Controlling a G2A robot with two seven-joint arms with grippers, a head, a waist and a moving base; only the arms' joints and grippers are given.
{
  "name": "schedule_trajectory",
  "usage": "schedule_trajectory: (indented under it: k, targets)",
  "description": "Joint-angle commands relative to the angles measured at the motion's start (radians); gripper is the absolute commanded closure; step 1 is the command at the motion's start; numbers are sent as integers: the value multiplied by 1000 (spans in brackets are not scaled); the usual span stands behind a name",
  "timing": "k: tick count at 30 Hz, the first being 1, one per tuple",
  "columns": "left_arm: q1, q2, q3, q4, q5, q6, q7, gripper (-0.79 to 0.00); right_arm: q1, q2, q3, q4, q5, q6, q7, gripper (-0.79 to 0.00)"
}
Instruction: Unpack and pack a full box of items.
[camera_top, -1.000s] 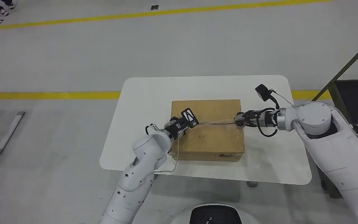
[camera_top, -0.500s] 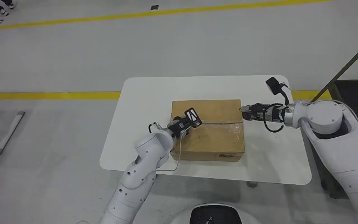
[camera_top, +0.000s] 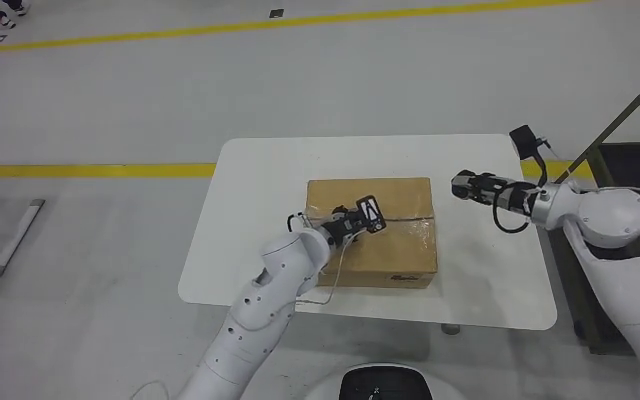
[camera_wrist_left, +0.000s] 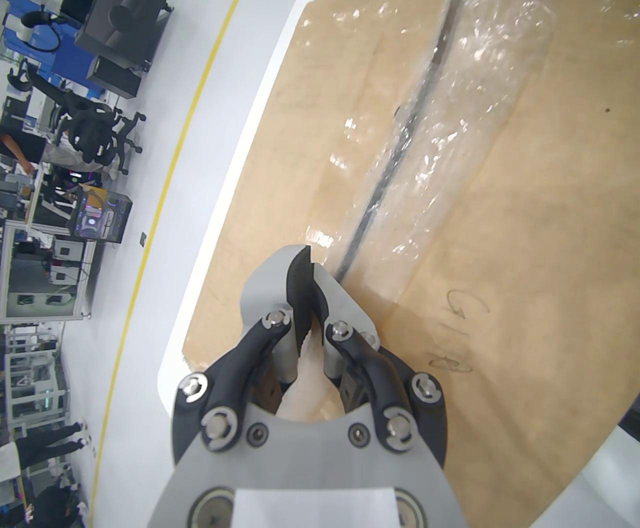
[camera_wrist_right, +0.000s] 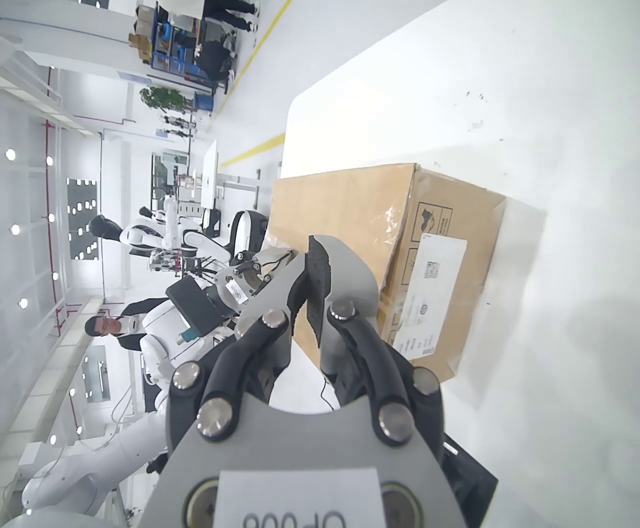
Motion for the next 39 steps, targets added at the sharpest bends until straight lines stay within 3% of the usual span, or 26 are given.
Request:
schedule_trajectory:
  k: [1,12,13,14,15,16,22,27,32,39]
  targets:
    - [-19,-9,29,12,-2,-3,9,0,-21,3,16,-12,0,-12,-17,0]
    - [-87,-54,139,66,-15,13,45,0,-125,14,109,-65,8,-124,-126,0]
    - [-88,-55,137,68,-17,21,42,-31,-134,14,114,-70,9,-135,-138,0]
    - [-87,-56,130,65,-24,32,39,-234,-143,14,118,-75,12,-149,-151,0]
    - [-85,-56,121,59,-29,41,36,-606,-150,14,120,-82,10,-163,-163,0]
    - [-82,-54,111,49,-28,44,30,-785,-158,13,122,-87,10,-178,-178,0]
    - [-12,-25,-33,-66,-43,89,-37,-785,-199,7,96,-120,-19,-297,-263,0]
    - [106,8,-184,-221,-19,112,-108,-785,-221,-3,12,-150,-125,-373,-354,0]
    - [243,36,-318,-377,28,128,-156,-785,-212,-22,-127,-170,-206,-401,-407,0]
    - [376,54,-438,-479,73,183,-164,-785,-182,-57,-329,-195,-409,-367,-567,0]
